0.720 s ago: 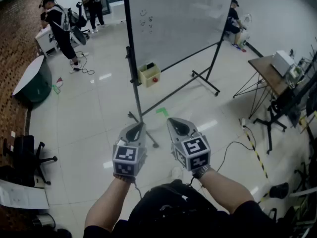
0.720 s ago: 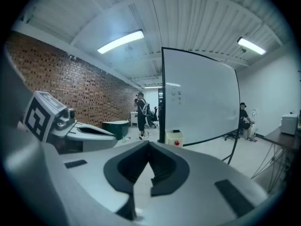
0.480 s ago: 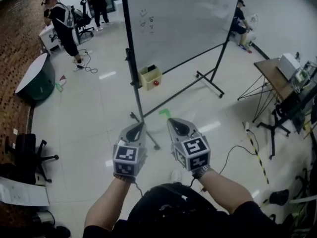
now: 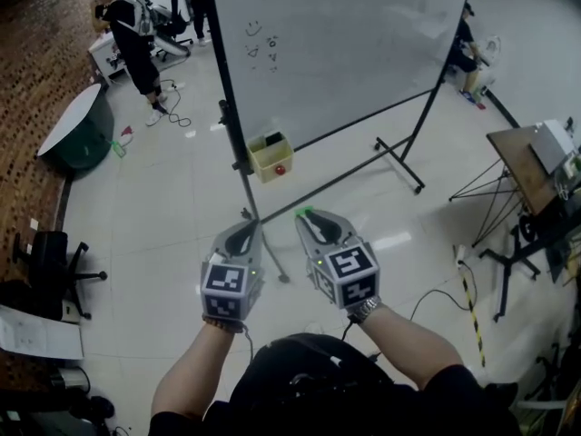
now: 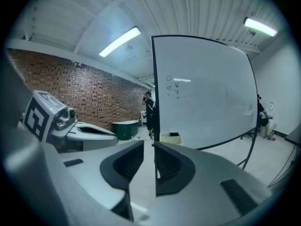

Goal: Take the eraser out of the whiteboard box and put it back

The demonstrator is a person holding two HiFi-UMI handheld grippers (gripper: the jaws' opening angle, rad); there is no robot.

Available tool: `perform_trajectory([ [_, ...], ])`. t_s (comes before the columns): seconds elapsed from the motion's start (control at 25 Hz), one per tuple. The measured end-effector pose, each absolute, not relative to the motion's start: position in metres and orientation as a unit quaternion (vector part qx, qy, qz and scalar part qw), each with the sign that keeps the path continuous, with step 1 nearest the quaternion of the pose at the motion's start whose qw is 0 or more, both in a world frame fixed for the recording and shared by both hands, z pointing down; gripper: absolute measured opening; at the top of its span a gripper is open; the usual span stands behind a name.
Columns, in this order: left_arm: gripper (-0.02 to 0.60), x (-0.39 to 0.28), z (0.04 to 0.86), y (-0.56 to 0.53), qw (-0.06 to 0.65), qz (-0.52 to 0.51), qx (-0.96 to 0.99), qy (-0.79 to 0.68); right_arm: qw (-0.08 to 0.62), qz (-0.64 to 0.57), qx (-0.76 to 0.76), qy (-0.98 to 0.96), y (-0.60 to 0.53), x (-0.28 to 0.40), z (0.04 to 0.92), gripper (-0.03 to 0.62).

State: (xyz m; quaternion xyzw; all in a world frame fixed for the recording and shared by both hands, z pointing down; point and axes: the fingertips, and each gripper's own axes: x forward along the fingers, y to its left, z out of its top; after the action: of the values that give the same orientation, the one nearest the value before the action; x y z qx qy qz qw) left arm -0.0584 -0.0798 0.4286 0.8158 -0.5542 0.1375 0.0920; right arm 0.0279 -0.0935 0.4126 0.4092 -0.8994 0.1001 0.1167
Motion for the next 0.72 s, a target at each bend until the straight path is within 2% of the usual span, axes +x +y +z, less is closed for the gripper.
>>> perform_trajectory([
  [0.32, 0.000, -0.046, 0.433, -0.112, 0.091, 0.149, 0.800, -0.574, 0.116, 0.114, 0.381, -0.910, -0.136, 0.035, 0.423, 0.161],
  [0.72, 0.000, -0.068, 0.447, -0.167, 0.096, 0.153, 0.802, -0.569, 0.128, 0.130, 0.384, -0.905, -0.201, 0.011, 0.437, 0.250],
])
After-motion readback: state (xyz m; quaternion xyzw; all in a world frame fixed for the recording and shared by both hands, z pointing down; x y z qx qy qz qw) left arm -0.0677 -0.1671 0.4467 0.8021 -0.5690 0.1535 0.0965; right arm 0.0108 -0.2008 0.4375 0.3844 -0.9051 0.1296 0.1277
